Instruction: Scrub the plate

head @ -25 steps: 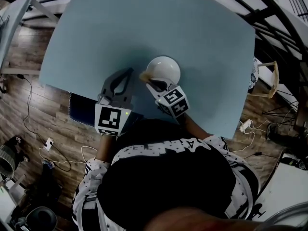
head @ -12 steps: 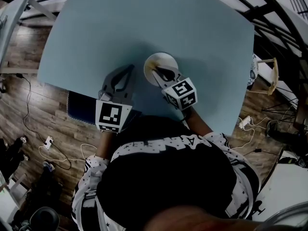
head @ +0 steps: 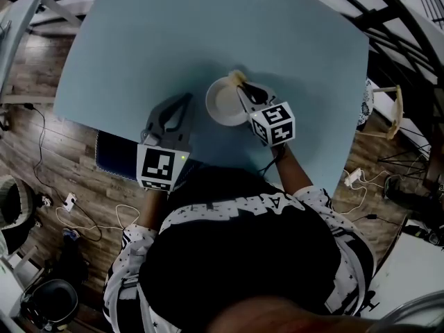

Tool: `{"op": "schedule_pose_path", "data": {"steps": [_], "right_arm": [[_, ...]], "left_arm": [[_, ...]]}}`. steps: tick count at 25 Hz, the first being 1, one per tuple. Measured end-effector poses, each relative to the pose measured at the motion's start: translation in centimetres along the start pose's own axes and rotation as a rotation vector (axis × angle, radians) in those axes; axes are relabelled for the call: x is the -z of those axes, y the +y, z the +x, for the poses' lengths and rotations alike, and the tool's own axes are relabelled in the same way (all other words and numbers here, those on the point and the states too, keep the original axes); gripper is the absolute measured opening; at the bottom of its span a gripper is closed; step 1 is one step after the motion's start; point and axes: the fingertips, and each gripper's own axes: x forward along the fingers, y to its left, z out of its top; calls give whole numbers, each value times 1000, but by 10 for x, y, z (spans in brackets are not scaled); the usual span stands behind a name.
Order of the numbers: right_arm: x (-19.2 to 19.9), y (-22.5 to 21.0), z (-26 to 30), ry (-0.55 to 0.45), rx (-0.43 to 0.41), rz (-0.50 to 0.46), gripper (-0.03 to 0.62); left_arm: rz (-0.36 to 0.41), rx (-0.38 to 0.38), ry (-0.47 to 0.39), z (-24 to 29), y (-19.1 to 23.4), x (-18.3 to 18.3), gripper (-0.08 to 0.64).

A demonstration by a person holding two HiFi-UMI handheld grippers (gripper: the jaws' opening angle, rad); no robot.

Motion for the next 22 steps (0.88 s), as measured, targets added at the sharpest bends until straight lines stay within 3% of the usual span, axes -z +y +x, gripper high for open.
{"op": "schedule_pose_path", "data": {"steps": [12,22], "right_arm": [[16,-3,9,47,-11,-5,52],[27,30,15,77,-64,-12,52]], "left_arm": [[-6,-28,17,-3,3,3,14],[-12,-20,3,-11,8,7,14]]}}
